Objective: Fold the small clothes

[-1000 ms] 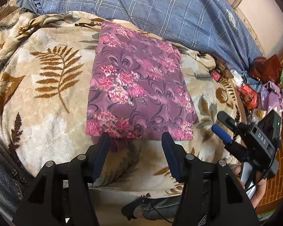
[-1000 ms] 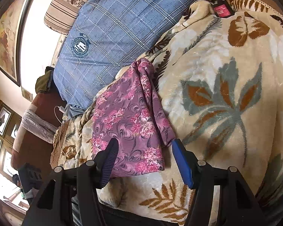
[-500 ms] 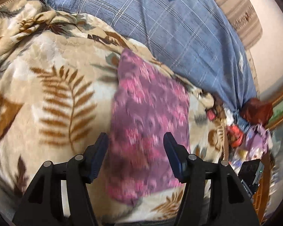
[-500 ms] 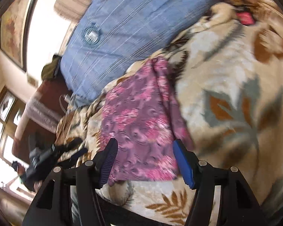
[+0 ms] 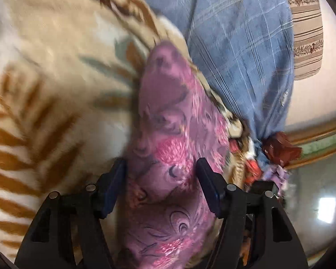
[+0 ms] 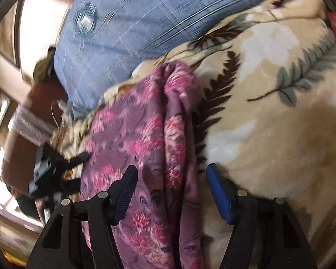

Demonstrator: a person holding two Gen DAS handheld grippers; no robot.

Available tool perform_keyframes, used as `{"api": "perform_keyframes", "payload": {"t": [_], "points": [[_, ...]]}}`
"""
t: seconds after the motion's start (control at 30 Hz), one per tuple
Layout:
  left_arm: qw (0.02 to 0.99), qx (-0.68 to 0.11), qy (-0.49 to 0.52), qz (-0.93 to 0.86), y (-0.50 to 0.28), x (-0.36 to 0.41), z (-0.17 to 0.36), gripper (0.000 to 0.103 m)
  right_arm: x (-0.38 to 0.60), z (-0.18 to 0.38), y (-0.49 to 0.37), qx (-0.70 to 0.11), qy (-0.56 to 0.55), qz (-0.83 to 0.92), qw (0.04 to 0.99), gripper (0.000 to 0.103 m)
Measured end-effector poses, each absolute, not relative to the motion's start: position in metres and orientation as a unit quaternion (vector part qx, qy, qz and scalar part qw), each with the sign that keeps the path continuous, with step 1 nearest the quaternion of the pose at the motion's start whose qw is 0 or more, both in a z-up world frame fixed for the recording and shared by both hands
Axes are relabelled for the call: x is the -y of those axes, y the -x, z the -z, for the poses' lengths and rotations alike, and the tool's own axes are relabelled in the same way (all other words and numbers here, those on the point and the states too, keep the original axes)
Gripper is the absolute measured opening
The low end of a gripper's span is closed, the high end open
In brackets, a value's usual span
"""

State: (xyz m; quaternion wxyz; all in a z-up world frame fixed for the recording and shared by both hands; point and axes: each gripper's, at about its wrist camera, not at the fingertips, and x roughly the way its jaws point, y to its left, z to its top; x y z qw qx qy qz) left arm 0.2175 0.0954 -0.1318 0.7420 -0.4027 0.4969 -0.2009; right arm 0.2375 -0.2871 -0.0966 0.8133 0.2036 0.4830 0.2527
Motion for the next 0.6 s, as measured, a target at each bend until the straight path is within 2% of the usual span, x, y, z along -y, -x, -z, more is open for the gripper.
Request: {"api": "perform_keyframes", "payload": {"t": [0.17, 0.2, 0.23, 0.27, 0.3, 0.4, 0.47, 0.53, 0.6], "points": [[0.764, -0.490, 0.368, 0.201, -0.213, -0.085, 0.126, 0.060, 0.276, 0.105, -0.240, -0.495, -0.201, -0.268, 0.802, 0.059], [0.769, -0.489, 0.363, 0.194, -0.212, -0.084, 0.125, 0.049, 0.272, 0.104, -0.238, -0.491, -0.190, -0.269, 0.807, 0.055], [0.774, -0.487, 0.360, 0.184, -0.211, -0.084, 0.125, 0.045, 0.268, 0.103, -0.237, -0.496, -0.181, -0.269, 0.805, 0.043], [0.776, -0.482, 0.364, 0.183, -0.210, -0.084, 0.123, 0.031, 0.265, 0.101, -0.236, -0.497, -0.183, -0.269, 0.804, 0.022], [0.777, -0.463, 0.382, 0.189, -0.205, -0.087, 0.116, 0.027, 0.264, 0.096, -0.232, -0.490, -0.182, -0.267, 0.810, 0.018], [0.830, -0.406, 0.317, 0.213, -0.196, -0.072, 0.075, 0.026, 0.259, 0.072, -0.216, -0.468, -0.159, -0.273, 0.826, 0.015], [0.842, -0.401, 0.288, 0.218, -0.199, -0.066, 0.069, 0.027, 0.258, 0.066, -0.209, -0.466, -0.155, -0.267, 0.829, 0.015], [0.823, -0.433, 0.305, 0.206, -0.210, -0.071, 0.089, 0.028, 0.257, 0.081, -0.215, -0.487, -0.151, -0.252, 0.823, 0.015], [0.806, -0.472, 0.315, 0.172, -0.218, -0.075, 0.114, 0.038, 0.263, 0.104, -0.224, -0.506, -0.182, -0.251, 0.805, 0.020]]}}
